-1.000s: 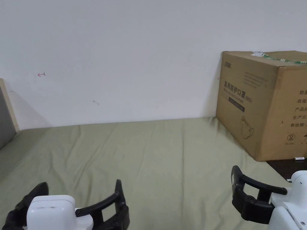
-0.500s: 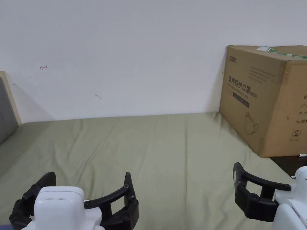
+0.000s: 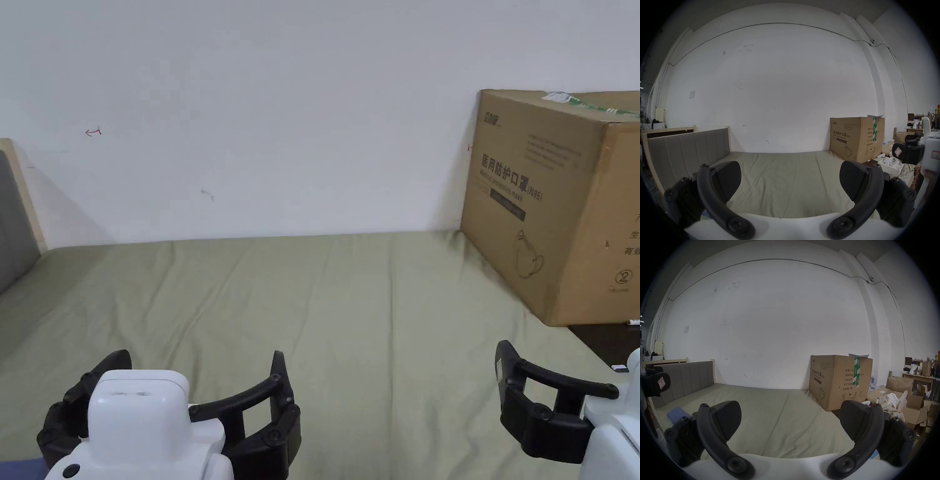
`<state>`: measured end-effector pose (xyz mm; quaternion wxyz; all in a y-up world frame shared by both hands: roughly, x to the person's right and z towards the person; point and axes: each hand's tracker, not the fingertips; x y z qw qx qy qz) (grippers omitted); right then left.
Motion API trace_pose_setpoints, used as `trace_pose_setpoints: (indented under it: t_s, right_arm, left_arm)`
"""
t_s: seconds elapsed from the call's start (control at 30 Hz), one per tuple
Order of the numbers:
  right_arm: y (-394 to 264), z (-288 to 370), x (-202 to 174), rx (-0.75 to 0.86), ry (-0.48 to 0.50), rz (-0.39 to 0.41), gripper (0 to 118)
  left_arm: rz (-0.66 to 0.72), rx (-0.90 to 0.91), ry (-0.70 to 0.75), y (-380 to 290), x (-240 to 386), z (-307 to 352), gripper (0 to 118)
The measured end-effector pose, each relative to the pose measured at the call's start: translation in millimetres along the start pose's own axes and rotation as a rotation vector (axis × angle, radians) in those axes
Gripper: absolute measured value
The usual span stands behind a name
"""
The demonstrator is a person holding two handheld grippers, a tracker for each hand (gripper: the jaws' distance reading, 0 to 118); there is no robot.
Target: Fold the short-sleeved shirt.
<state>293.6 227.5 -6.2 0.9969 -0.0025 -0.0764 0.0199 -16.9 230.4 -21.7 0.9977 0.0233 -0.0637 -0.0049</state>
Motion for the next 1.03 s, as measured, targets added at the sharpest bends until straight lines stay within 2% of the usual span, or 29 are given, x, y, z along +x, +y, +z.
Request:
trace_pose_setpoints:
  t_s: [0.27,0.37,0.5,0.7,0.87,1.03]
  right_arm:
    - [-3,-1,-3,-0.019,0.008,0.003,118]
    - [-5,-3,-4,-0.031,0.010,0.010,118]
    - [-8,-5,-3,-0.054,0.007,0.020,118]
    - [-10,-6,-2,-0.071,0.004,0.023,118]
    - [-12,-8,0,-0.082,-0.002,0.021,118]
    - [-14,-9,1,-0.080,-0.001,0.018,118]
  left_arm:
    - [-0.011,-0.041,0.024,-3,3,-5,118]
    - [-0.004,-0.070,0.086,0,4,-10,118]
    - [0.039,-0.117,0.101,9,5,-17,118]
    - [0.017,-0.148,0.094,11,10,-22,118]
    - [0.059,-0.167,0.160,9,7,-27,118]
    - [0.126,-0.192,0.105,9,-4,-30,118]
